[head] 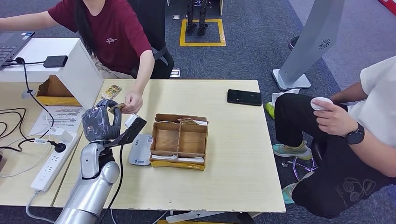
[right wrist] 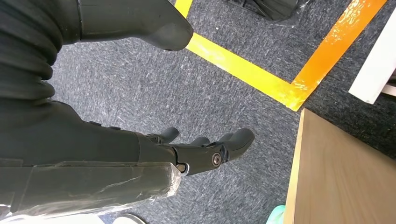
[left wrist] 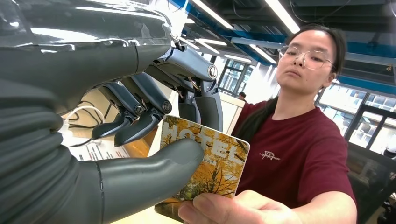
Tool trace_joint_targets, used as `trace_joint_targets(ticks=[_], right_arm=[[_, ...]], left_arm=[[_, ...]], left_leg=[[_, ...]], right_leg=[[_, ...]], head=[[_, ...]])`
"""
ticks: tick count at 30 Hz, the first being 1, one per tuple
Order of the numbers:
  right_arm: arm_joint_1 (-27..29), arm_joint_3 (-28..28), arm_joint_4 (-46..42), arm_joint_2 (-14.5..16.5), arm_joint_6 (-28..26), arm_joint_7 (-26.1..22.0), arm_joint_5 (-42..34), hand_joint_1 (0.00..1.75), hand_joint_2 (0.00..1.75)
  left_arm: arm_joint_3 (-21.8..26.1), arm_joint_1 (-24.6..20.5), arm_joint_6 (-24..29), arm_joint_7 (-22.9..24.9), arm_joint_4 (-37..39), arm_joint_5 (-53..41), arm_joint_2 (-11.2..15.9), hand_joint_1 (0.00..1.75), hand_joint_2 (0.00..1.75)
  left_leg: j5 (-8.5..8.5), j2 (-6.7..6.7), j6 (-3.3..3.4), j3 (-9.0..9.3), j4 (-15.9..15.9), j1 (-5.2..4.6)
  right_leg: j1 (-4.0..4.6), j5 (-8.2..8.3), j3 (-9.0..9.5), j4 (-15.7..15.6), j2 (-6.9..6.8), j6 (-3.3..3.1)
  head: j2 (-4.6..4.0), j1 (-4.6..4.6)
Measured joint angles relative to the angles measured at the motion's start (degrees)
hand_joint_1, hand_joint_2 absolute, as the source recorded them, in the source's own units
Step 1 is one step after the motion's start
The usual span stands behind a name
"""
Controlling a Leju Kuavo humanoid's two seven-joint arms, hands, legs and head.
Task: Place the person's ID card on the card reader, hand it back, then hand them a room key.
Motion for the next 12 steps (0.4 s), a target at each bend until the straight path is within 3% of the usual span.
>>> trace_joint_targets(ticks=[4,5,8,9,12], right_arm=[[0.0,0.0,0.0,0.0,0.0,0.0,0.0,0.00,1.75],[0.0,-0.1,0.0,0.0,0.0,0.0,0.0,0.00,1.75],[0.0,-0.1,0.0,-0.1,0.0,0.0,0.0,0.00,1.75],[0.0,-0.1,0.0,-0.1,0.0,0.0,0.0,0.00,1.75],[0.0,-0.1,0.0,-0.1,0.0,0.0,0.0,0.00,1.75]], left_arm=[[0.0,0.0,0.0,0.0,0.2,0.0,0.0,1.75,1.75],[0.0,0.0,0.0,0.0,0.2,0.0,0.0,1.62,1.75],[0.0,0.0,0.0,0.0,0.4,0.0,0.0,0.31,1.75],[0.0,0.0,0.0,-0.1,0.4,0.0,0.0,0.00,1.75],[0.0,0.0,0.2,-0.2,0.4,0.2,0.0,0.00,1.75]], left_leg=[[0.00,0.00,0.00,0.00,0.0,0.00],[0.00,0.00,0.00,0.00,0.0,0.00],[0.00,0.00,0.00,0.00,0.0,0.00],[0.00,0.00,0.00,0.00,0.0,0.00],[0.00,0.00,0.00,0.00,0.0,0.00]], right_leg=[[0.00,0.00,0.00,0.0,0.00,0.00],[0.00,0.00,0.00,0.0,0.00,0.00],[0.00,0.00,0.00,0.0,0.00,0.00],[0.00,0.00,0.00,0.0,0.00,0.00],[0.00,0.00,0.00,0.0,0.00,0.00]], head=[[0.00,0.00],[0.00,0.00],[0.00,0.00],[0.00,0.00],[0.00,0.00]])
